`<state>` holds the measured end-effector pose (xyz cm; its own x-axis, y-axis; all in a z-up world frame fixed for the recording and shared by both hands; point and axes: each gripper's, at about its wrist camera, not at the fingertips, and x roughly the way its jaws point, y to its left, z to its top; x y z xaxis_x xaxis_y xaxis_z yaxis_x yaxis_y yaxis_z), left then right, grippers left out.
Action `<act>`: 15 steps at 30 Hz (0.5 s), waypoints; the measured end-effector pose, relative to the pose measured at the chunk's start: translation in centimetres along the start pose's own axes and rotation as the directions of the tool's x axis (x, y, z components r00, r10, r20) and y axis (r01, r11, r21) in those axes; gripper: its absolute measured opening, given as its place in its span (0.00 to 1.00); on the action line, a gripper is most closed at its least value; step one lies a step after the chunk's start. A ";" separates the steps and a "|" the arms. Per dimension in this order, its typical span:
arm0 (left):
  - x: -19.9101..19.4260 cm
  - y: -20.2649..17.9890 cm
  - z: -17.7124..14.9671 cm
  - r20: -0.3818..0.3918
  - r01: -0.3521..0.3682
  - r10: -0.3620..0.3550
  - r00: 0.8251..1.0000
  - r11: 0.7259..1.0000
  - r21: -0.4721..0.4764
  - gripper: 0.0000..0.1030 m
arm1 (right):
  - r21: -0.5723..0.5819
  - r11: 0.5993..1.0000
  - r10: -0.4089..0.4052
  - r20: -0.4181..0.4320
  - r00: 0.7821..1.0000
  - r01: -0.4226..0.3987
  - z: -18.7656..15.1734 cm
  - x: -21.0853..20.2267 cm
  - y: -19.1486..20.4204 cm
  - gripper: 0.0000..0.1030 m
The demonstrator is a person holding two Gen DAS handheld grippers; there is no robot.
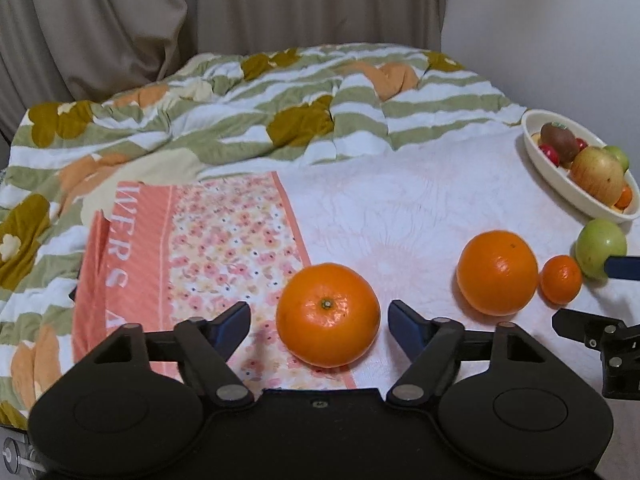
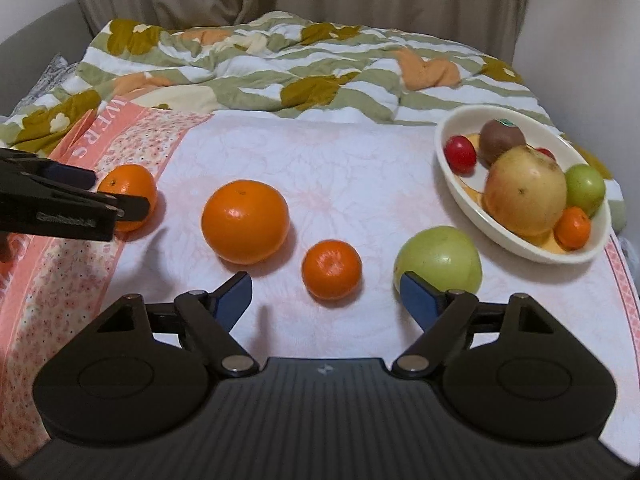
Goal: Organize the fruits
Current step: 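Grasp a large orange with the left tool while the right tool grasps a mandarin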
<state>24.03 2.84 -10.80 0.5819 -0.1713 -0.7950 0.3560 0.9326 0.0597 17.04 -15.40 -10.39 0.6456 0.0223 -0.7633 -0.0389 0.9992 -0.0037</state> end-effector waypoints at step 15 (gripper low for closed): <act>0.9 -0.3 -0.2 -0.012 0.011 -0.011 1.000 1.000 -0.011 0.61 | -0.045 0.999 0.010 -0.044 0.999 -0.012 0.5 2.5 0.0 0.67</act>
<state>24.29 2.46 -11.64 0.5692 -0.1782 -0.8026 0.3542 0.9342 0.0437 19.02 -15.36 -11.95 0.6113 0.0308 -0.7908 -0.0811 0.9964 -0.0239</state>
